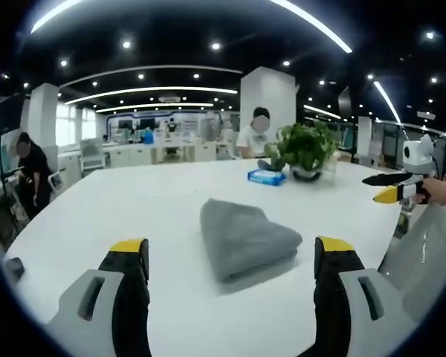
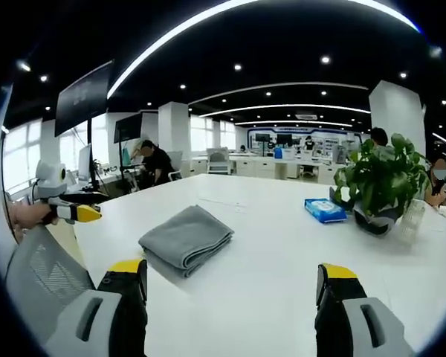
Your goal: Open the folded towel by lifting each exposed corner and separating the folded layers until the towel lies flat within the target outline without major curled edges
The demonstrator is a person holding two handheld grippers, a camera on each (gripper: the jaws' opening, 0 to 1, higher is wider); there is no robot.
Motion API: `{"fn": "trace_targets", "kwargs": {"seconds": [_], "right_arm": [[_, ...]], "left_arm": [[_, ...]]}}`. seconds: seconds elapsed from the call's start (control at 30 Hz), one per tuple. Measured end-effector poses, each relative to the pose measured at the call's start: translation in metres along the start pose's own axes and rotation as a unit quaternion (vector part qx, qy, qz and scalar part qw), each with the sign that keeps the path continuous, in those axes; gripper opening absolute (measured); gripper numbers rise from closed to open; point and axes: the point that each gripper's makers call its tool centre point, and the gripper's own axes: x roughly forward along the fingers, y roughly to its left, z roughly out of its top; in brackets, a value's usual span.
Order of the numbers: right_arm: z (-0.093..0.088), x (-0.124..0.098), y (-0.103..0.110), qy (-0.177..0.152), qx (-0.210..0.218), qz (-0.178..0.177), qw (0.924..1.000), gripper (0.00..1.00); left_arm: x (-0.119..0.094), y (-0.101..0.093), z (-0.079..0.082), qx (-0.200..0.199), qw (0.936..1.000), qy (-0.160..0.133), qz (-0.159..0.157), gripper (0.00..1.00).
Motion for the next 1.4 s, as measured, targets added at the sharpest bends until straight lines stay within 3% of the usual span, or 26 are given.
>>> {"fn": "trace_targets", "kwargs": {"seconds": [0.3,0.6,1.0,1.23,1.4], "right_arm": [[-0.004,0.003,0.007,0.020,-0.035,0.004,0.9992,0.95],[-0.001,0.001,0.003,0.010,-0.017,-0.001,0.9998,0.94],[0.004,0.000,0.005,0.007,-0.026,-0.001,0.9996,0.90],[0.008,0.004,0.014,0.027,-0.054,0.017,0.9980,0.86],[0.013,0.006,0.014,0.055,-0.089,0.031,0.9940,0.80]], "left_arm": [[-0.001,0.000,-0.002,-0.001,1.0000,0.007,-0.001,0.91],[0.000,-0.001,-0.007,0.008,0.9998,0.020,-0.005,0.88],[-0.001,0.001,-0.009,0.010,0.9996,0.026,-0.004,0.84],[-0.001,0.000,-0.006,0.003,0.9998,0.020,-0.007,0.84],[0.003,-0.012,-0.003,0.041,0.9980,0.036,-0.031,0.83]]}}
